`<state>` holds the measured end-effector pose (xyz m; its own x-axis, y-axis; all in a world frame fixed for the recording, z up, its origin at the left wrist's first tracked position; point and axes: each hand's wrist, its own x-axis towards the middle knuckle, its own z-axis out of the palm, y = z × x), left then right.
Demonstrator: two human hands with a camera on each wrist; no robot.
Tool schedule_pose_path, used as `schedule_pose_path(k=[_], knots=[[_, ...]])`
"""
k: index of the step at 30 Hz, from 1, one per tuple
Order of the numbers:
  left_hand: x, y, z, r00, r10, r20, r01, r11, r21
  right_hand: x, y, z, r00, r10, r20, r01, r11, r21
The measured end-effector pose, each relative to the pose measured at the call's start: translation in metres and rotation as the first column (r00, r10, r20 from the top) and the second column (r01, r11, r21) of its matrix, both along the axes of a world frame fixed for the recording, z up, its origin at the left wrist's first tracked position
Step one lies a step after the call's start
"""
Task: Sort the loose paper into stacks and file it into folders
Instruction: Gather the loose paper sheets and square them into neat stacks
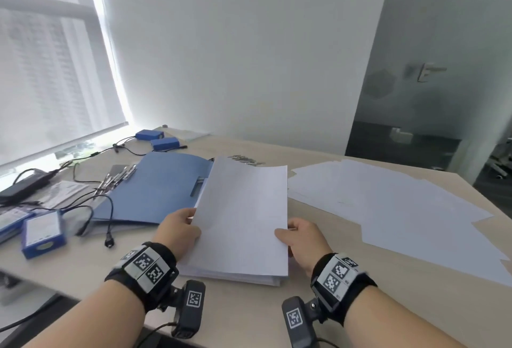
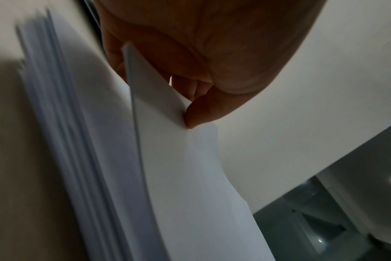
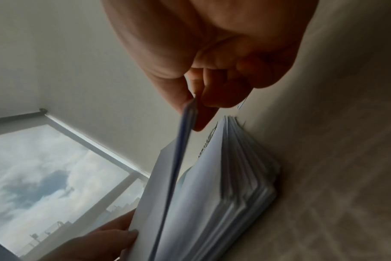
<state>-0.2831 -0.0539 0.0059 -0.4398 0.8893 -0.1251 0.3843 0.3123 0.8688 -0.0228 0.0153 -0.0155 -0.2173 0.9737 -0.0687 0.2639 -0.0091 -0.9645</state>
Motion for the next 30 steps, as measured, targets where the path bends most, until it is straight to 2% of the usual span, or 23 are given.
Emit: schedule_pose_path(k=[7, 11, 15, 17, 20, 22, 24, 27, 30], knots=[[-0.020, 0.003, -0.014, 0.993, 0.004, -0.120, -0.018, 0.993, -0.117, -0.016, 0.009, -0.010, 0.988, 0.068, 0.137, -0.064, 0.997, -0.039], [-0.022, -0.001, -0.017, 0.992, 0.007, -0.126, -0.025, 0.989, -0.147, -0.008, 0.010, -0.001, 0.964, 0.025, 0.265, -0.014, 0.999, -0.043], [-0.016, -0.005, -0.015, 0.999, 0.033, -0.040, -0.037, 0.995, -0.097, -0.008, 0.011, -0.002, 0.982, 0.018, 0.186, 0.011, 0.988, -0.153], [-0.010, -0.007, -0.013, 0.999, 0.045, -0.010, -0.046, 0.996, -0.083, -0.009, 0.009, -0.005, 0.982, 0.069, 0.178, -0.043, 0.988, -0.147], [-0.003, -0.008, -0.012, 0.999, 0.036, -0.009, -0.036, 0.997, -0.065, -0.006, 0.005, -0.004, 0.962, 0.097, 0.255, -0.075, 0.993, -0.094], [0.002, -0.010, -0.009, 1.000, 0.026, 0.004, -0.026, 0.998, -0.059, 0.000, 0.001, -0.003, 0.972, 0.100, 0.211, -0.084, 0.993, -0.085], [0.007, -0.011, -0.004, 0.999, 0.034, -0.038, -0.035, 0.999, -0.019, 0.012, -0.001, -0.003, 0.984, 0.071, 0.162, -0.064, 0.997, -0.049], [0.022, -0.008, 0.003, 0.993, 0.071, -0.095, -0.056, 0.987, 0.150, 0.043, -0.002, -0.004, 0.990, -0.036, 0.138, 0.032, 0.999, 0.033], [0.057, 0.000, 0.011, 1.000, 0.006, -0.017, -0.001, 0.954, 0.299, 0.083, 0.000, -0.005, 0.982, -0.165, 0.094, 0.162, 0.986, 0.040]])
